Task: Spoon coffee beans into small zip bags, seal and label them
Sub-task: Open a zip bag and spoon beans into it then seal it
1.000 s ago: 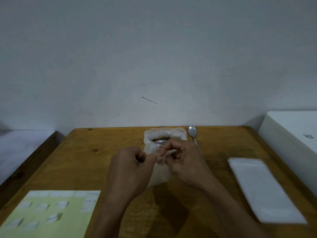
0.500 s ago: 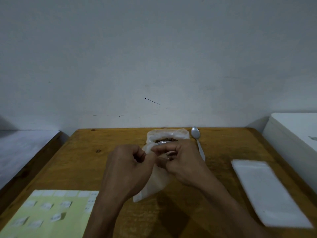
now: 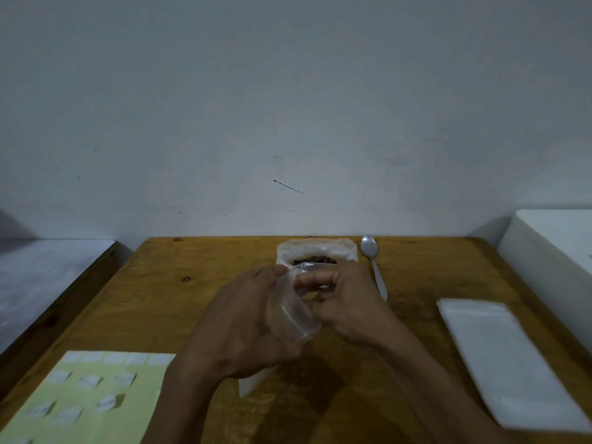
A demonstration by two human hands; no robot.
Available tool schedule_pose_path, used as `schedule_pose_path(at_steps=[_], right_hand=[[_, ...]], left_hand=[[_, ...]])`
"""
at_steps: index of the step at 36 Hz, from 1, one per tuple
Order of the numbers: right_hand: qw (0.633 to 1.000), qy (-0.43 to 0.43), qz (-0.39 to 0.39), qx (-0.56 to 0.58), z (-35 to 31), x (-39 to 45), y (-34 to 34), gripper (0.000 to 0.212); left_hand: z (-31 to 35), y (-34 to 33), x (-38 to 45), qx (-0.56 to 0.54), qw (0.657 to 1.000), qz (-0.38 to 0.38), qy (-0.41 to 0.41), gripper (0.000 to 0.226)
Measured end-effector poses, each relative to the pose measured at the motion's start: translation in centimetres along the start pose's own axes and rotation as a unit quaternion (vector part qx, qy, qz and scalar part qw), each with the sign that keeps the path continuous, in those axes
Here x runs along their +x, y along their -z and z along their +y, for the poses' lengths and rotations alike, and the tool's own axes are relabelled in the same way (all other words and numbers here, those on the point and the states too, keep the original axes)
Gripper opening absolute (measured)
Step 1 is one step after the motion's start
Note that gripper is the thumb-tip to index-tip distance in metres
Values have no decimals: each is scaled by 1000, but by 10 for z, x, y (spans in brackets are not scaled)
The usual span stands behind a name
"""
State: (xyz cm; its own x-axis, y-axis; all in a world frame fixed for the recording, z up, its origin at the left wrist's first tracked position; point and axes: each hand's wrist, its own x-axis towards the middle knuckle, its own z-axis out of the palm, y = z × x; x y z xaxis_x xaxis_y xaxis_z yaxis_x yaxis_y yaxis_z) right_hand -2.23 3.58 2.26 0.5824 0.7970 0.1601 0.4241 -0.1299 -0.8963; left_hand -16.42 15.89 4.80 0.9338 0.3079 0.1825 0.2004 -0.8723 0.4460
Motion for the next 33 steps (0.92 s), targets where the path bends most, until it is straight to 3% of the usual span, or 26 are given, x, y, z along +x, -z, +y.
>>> schedule_pose_path(at_steps=[10,19,24,33], right_hand=[[999,-17,-5,-29,6,0,8,30],[988,-66,-2,-137,14,-5,19,28],[973,-70,-14,-218,23,-6,19,22],[973,-63,-9,-221,27,-8,16,22]], left_hand=[[1,-14,5,-7,999,-50,6,113],[-7,-57,17,-45,991,-117,50,130],[-12,-82,15,-112,988,-97,39,119],[-16,-84,16,-108,993,-48,21,84]])
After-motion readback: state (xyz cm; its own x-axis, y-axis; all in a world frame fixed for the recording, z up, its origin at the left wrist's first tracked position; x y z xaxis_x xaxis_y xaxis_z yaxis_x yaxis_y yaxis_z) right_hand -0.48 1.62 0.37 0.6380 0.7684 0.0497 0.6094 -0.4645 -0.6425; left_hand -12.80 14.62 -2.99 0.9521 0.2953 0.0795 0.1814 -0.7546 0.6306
